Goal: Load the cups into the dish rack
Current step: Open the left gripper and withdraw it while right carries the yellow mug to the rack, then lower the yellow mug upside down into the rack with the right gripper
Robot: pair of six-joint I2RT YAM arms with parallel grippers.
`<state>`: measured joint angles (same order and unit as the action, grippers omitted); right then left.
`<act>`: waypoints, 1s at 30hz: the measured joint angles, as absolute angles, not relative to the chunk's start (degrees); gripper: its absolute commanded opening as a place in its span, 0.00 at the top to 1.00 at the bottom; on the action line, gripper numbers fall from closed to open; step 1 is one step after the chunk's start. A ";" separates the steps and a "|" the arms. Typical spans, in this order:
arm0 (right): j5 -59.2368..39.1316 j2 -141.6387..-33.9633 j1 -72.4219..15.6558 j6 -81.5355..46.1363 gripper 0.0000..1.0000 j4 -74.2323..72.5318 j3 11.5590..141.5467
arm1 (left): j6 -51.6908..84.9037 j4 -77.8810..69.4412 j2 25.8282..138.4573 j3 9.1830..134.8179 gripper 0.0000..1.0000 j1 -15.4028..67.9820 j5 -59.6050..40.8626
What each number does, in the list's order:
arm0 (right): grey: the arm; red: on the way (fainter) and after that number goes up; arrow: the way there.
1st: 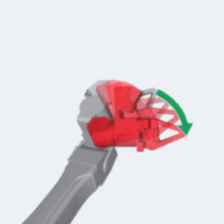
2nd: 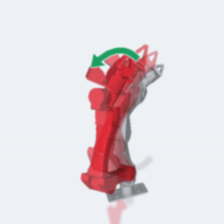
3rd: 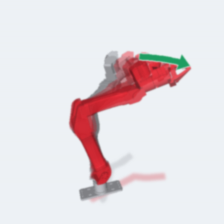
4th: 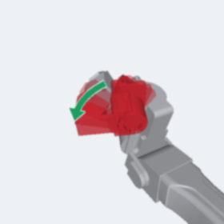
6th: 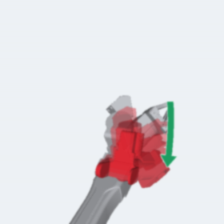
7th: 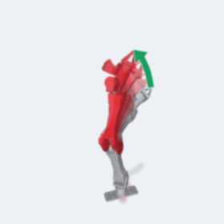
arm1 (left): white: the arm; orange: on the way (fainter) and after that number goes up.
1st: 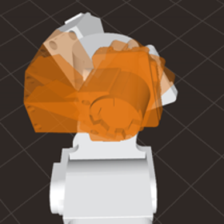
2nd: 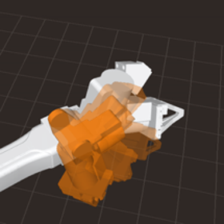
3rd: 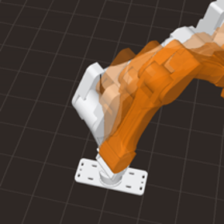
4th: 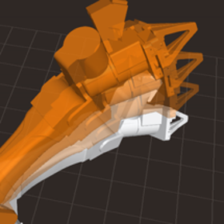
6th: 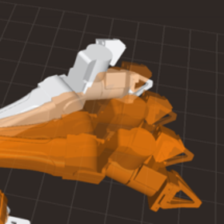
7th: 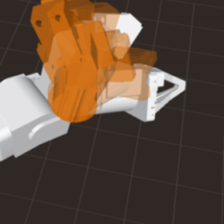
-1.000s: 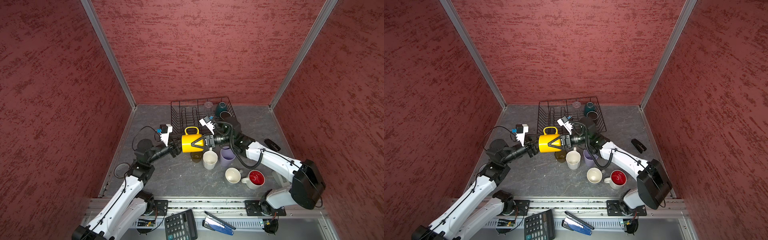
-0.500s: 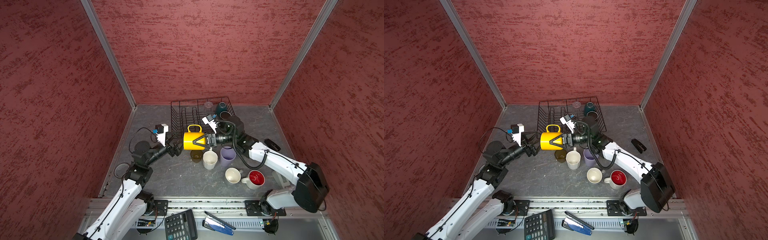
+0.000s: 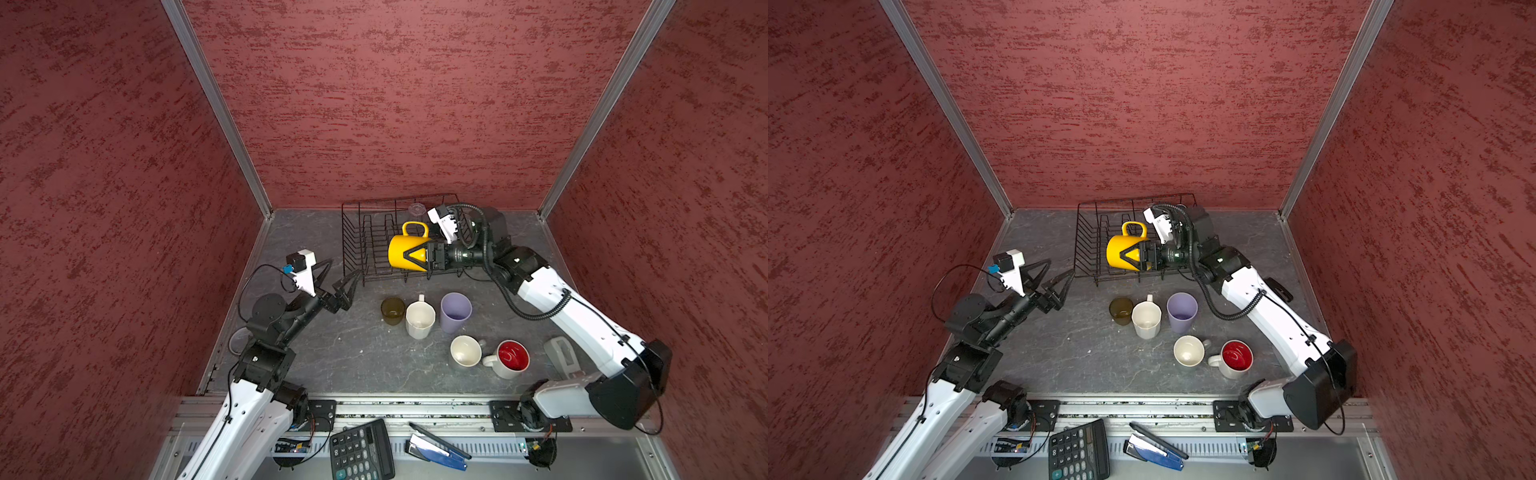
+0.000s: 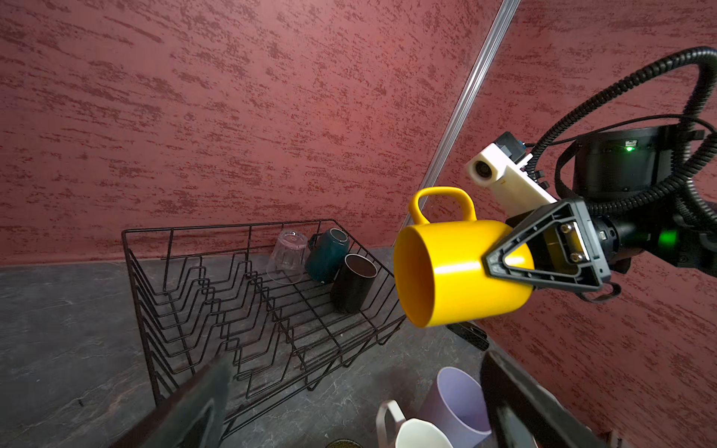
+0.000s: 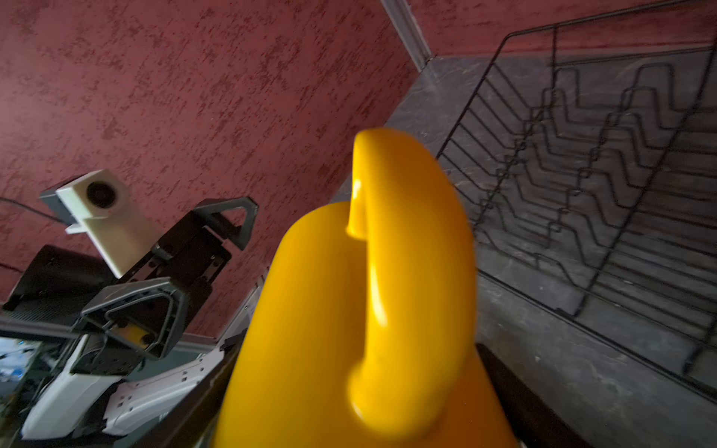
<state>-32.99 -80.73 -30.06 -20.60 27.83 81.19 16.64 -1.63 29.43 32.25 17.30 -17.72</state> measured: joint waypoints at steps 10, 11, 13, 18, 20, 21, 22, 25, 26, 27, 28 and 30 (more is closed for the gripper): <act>-16.69 -95.83 -27.49 -10.92 0.95 44.14 99.22 | 13.85 17.02 32.56 47.75 0.02 16.88 -4.97; -15.53 -97.69 -27.49 -10.15 0.95 45.74 101.30 | 13.17 18.87 33.54 49.91 0.02 16.82 -3.64; -13.15 -101.14 -27.49 -8.73 0.95 48.51 105.43 | 11.79 21.91 35.20 53.23 0.02 16.71 -1.26; -7.97 -107.50 -27.46 -6.37 0.96 52.99 113.51 | 8.03 27.22 36.36 55.33 0.00 16.67 2.37; -6.61 -109.75 -27.46 -5.65 0.96 54.65 116.36 | 6.72 28.60 35.55 54.70 0.00 16.64 3.64; -5.96 -110.98 -27.46 -5.41 0.96 55.57 118.06 | 6.22 28.88 34.92 54.08 0.00 16.60 4.21; -5.41 -112.53 -27.46 -5.13 0.97 56.45 119.85 | 5.61 29.19 34.17 53.39 0.00 16.53 4.73; -3.75 -117.34 -27.46 -4.16 0.97 58.67 125.36 | 4.38 29.36 30.74 50.09 0.00 16.12 6.00; -3.11 -119.07 -27.44 -3.90 0.97 59.55 127.20 | 4.12 29.41 29.47 48.82 0.00 15.94 6.33; -2.66 -120.53 -27.42 -3.66 0.97 60.27 128.70 | 4.05 29.54 28.67 48.01 0.00 15.81 6.44; -1.93 -122.37 -27.42 -3.40 0.97 61.23 130.58 | 4.05 29.61 27.83 47.07 0.00 15.64 6.61; -0.84 -125.40 -27.42 -3.05 0.97 62.81 133.58 | 4.08 29.74 26.87 45.87 0.00 15.31 6.83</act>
